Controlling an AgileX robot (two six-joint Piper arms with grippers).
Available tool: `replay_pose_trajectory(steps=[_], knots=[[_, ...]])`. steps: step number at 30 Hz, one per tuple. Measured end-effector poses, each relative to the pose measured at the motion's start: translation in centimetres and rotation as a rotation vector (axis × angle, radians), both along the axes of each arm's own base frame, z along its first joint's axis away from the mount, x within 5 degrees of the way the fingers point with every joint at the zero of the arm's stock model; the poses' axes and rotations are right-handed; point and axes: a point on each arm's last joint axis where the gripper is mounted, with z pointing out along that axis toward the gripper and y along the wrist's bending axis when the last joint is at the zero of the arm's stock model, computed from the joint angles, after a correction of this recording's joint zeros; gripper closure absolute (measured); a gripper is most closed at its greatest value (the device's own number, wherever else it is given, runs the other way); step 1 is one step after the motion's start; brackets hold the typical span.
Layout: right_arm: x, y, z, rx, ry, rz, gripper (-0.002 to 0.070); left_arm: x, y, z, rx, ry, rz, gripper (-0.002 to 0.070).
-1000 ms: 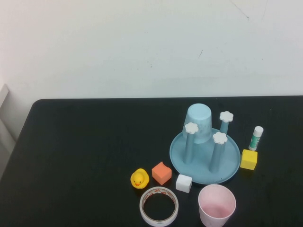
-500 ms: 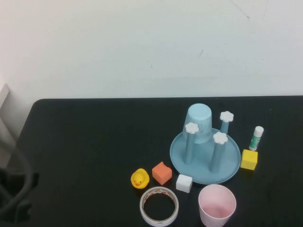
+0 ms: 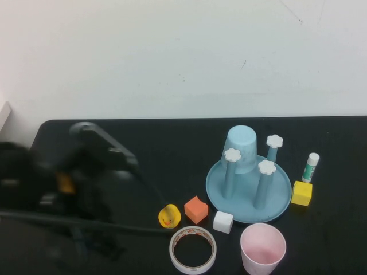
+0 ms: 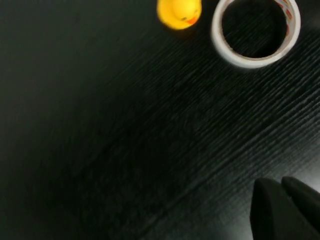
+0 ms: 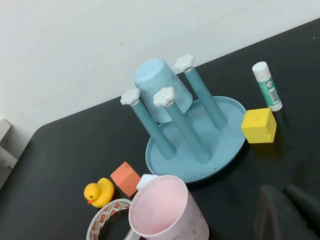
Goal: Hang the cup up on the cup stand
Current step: Pick up the cup from the table
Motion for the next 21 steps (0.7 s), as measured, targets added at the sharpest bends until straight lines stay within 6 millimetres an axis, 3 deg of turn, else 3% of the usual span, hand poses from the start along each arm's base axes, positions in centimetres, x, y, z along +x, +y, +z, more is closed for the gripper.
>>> replay_pose_trajectory(steps=[15, 18, 21], knots=[[0.0, 0.2, 0.1, -0.024, -0.019, 0.025, 0.0678, 4.0, -15.9, -3.4, 0.159, -0.018, -0.199, 0.0667], [0.0, 0.2, 0.1, -0.034, -0.025, 0.033, 0.0678, 5.0, -18.1, -4.8, 0.216, 0.065, -0.191, 0.0571], [0.0, 0.2, 0.1, -0.033, -0.026, 0.035, 0.0678, 6.0, -20.3, -5.7, 0.206, 0.156, -0.171, 0.0372]])
